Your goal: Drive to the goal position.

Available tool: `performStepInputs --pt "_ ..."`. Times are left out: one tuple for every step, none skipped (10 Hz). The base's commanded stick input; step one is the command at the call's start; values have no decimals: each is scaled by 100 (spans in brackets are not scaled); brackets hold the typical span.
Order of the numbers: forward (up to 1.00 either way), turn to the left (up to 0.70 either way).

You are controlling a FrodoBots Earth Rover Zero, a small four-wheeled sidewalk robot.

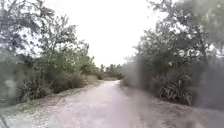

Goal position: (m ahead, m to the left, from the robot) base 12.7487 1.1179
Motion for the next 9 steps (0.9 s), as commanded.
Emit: performStepInputs --pt "45 0" --pt "45 0" --pt "45 0" --pt "45 0" --pt "45 1" --pt "45 9" --pt "45 17" --pt "45 25" --pt "45 27"
